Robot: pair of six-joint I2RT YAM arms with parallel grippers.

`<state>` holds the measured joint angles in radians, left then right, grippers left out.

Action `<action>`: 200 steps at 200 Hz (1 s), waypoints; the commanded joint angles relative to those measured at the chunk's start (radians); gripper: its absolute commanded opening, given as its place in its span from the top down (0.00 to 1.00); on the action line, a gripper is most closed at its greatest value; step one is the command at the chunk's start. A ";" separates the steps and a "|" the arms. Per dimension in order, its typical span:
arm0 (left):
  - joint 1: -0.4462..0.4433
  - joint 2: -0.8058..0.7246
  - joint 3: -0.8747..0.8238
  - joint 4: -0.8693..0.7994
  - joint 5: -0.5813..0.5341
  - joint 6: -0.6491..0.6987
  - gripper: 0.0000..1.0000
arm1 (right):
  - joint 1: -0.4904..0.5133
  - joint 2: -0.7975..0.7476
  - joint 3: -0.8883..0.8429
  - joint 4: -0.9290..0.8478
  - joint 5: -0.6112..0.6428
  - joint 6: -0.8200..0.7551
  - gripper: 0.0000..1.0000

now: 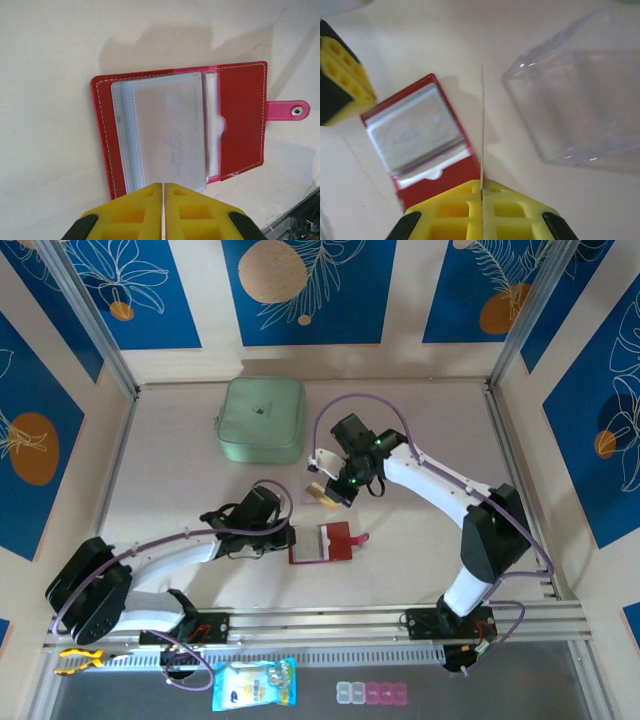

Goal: Take the credit cards out of the card holder

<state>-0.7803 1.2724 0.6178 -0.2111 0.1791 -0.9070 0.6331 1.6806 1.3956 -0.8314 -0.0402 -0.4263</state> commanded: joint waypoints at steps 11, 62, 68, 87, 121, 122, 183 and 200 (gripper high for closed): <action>0.015 -0.067 -0.033 -0.059 -0.043 0.003 0.89 | -0.046 0.093 0.174 -0.138 -0.020 -0.244 1.00; 0.051 -0.151 -0.063 -0.105 -0.064 0.010 0.89 | -0.108 0.255 0.400 -0.264 -0.107 -0.354 1.00; 0.057 -0.158 -0.065 -0.110 -0.065 0.011 0.88 | -0.111 0.273 0.425 -0.282 -0.108 -0.366 1.00; 0.072 -0.170 -0.075 -0.114 -0.066 0.015 0.88 | -0.122 0.328 0.489 -0.340 -0.127 -0.395 1.00; 0.097 -0.176 -0.079 -0.109 -0.059 0.025 0.88 | -0.134 0.398 0.558 -0.392 -0.128 -0.426 1.00; 0.098 -0.176 -0.080 -0.109 -0.058 0.026 0.88 | -0.134 0.399 0.561 -0.392 -0.127 -0.427 1.00; 0.127 -0.154 -0.084 -0.098 -0.034 0.038 0.88 | -0.140 0.497 0.630 -0.452 -0.110 -0.466 1.00; 0.131 -0.148 -0.085 -0.094 -0.029 0.039 0.88 | -0.139 0.518 0.647 -0.461 -0.108 -0.470 1.00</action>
<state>-0.6632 1.1141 0.5449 -0.3000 0.1299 -0.8867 0.4969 2.1647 2.0018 -1.2366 -0.1310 -0.8646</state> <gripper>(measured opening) 0.117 0.063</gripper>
